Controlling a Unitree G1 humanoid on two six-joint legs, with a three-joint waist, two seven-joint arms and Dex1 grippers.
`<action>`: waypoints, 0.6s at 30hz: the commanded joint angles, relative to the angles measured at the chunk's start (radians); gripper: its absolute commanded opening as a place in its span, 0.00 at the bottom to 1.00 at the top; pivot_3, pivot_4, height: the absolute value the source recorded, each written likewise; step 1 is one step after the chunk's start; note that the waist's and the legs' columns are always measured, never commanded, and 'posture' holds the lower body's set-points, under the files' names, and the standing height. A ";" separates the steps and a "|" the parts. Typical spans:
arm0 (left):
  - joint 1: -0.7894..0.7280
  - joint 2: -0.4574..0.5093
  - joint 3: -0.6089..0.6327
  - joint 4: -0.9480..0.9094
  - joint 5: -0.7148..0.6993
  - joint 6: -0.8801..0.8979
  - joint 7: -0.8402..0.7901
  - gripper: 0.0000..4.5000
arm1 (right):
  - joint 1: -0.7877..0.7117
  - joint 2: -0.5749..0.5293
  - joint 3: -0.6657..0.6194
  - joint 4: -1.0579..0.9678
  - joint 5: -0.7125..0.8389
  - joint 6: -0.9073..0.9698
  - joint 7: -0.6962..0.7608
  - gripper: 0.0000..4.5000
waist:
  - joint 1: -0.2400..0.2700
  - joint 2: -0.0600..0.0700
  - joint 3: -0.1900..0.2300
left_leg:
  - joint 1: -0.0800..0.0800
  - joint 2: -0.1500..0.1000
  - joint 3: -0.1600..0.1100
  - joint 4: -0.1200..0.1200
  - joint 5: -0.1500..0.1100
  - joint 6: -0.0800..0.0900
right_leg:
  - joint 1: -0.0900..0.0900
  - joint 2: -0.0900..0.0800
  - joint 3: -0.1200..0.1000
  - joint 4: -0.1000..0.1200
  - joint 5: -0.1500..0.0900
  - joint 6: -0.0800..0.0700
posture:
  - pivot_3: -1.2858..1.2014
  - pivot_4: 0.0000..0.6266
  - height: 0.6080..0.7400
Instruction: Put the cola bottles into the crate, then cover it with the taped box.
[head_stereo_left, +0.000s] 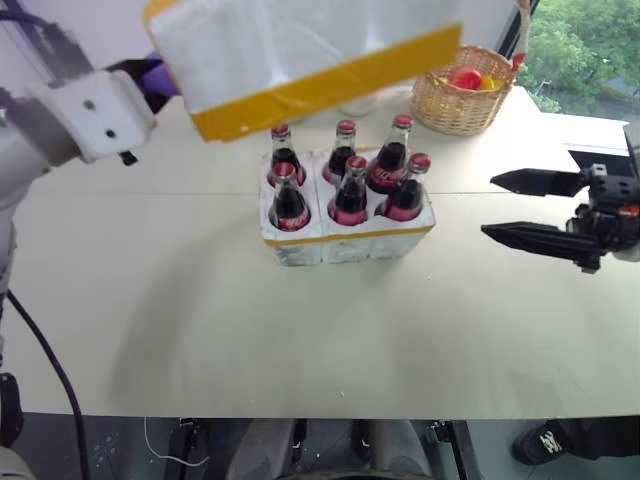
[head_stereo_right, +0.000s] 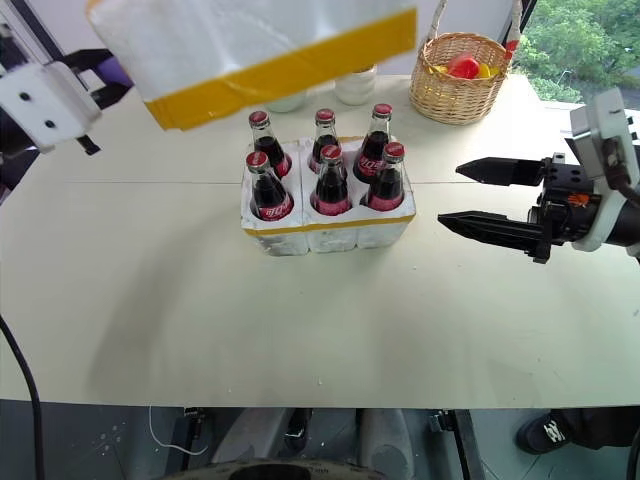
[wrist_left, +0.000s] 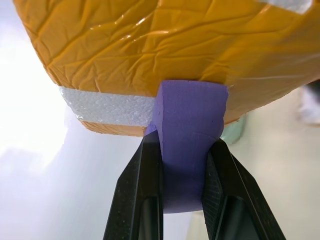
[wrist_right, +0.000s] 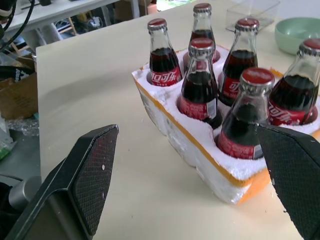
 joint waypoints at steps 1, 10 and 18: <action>-0.006 0.012 -0.008 -0.033 0.028 -0.022 -0.042 0.16 | -0.009 0.011 -0.041 -0.004 0.002 -0.026 -0.011 1.00 | -0.002 0.000 0.000 | 0.000 0.000 0.000 0.000 0.000 0.000 | 0.000 0.000 0.000 0.000 0.000 0.000 | 0.52 0.24 0.94; 0.061 0.003 -0.109 0.005 0.252 -0.228 -0.044 0.16 | 0.002 0.031 -0.038 -0.010 -0.007 -0.046 -0.025 1.00 | -0.009 0.000 0.000 | 0.000 0.000 0.000 0.003 0.000 0.001 | 0.002 0.000 0.000 0.000 0.000 0.000 | 0.52 0.24 0.94; 0.090 -0.083 -0.136 0.007 0.381 -0.232 0.042 0.40 | 0.007 0.041 -0.040 -0.016 -0.002 -0.054 -0.039 1.00 | -0.012 0.000 0.000 | 0.004 0.000 0.000 0.004 -0.001 0.002 | 0.006 0.000 0.000 0.000 0.000 0.001 | 0.52 0.24 0.94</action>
